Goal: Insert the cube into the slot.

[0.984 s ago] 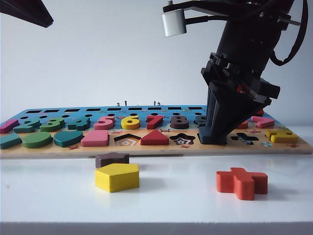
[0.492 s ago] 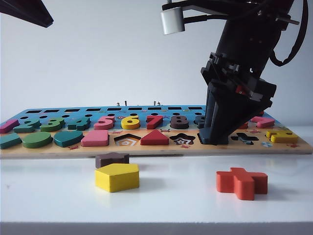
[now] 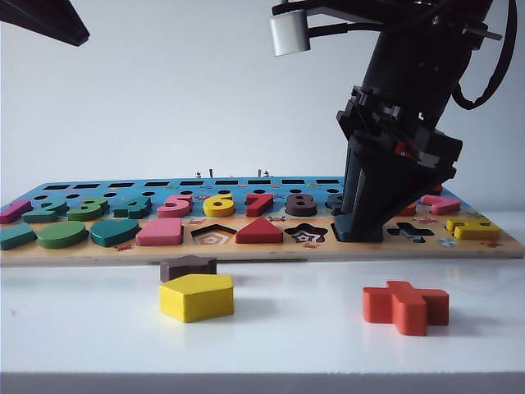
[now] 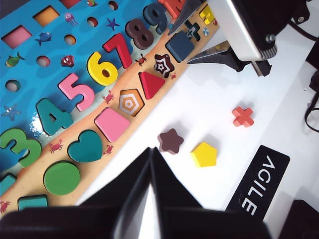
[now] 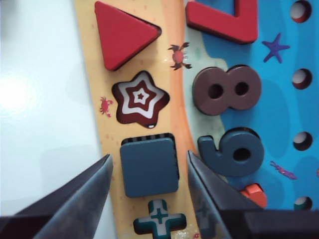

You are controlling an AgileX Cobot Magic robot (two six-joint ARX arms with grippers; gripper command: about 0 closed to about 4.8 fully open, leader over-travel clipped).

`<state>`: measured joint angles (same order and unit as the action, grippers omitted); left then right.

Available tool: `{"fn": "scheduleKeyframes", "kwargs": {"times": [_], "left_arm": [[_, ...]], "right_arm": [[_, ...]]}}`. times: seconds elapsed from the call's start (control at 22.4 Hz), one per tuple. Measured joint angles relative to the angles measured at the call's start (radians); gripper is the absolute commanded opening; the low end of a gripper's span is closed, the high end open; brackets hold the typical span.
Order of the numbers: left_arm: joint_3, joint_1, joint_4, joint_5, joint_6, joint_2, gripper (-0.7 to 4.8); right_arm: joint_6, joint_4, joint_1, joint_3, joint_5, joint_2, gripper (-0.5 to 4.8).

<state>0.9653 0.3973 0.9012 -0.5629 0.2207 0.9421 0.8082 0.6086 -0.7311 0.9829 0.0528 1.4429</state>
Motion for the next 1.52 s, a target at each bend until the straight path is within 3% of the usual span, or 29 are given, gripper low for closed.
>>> {"fn": "scheduleKeyframes", "kwargs": {"times": [0.22,0.36,0.49,0.54,0.58,0.98,1.52], "left_arm": [[0.0,0.0,0.0,0.0,0.0,0.0,0.17],[0.0,0.0,0.0,0.0,0.0,0.0,0.17],[0.0,0.0,0.0,0.0,0.0,0.0,0.17],[0.0,0.0,0.0,0.0,0.0,0.0,0.17],[0.0,0.0,0.0,0.0,0.0,0.0,0.17],[0.0,0.0,0.0,0.0,0.0,0.0,0.17],[0.0,0.0,0.0,0.0,0.0,0.0,0.17]], "right_arm": [[-0.01,-0.019,0.0,0.0,0.0,-0.032,2.74],[-0.021,-0.026,0.0,0.0,0.0,-0.091,2.25],[-0.029,-0.026,0.0,0.0,0.009,-0.111,0.99],[-0.035,-0.025,0.0,0.0,0.02,-0.113,0.12],[-0.046,-0.015,0.0,0.0,0.026,-0.112,-0.05],[-0.068,0.089,0.024,-0.01,0.034,-0.106,-0.05],[-0.076,0.091,0.037,-0.046,0.053,-0.083,-0.05]]}}
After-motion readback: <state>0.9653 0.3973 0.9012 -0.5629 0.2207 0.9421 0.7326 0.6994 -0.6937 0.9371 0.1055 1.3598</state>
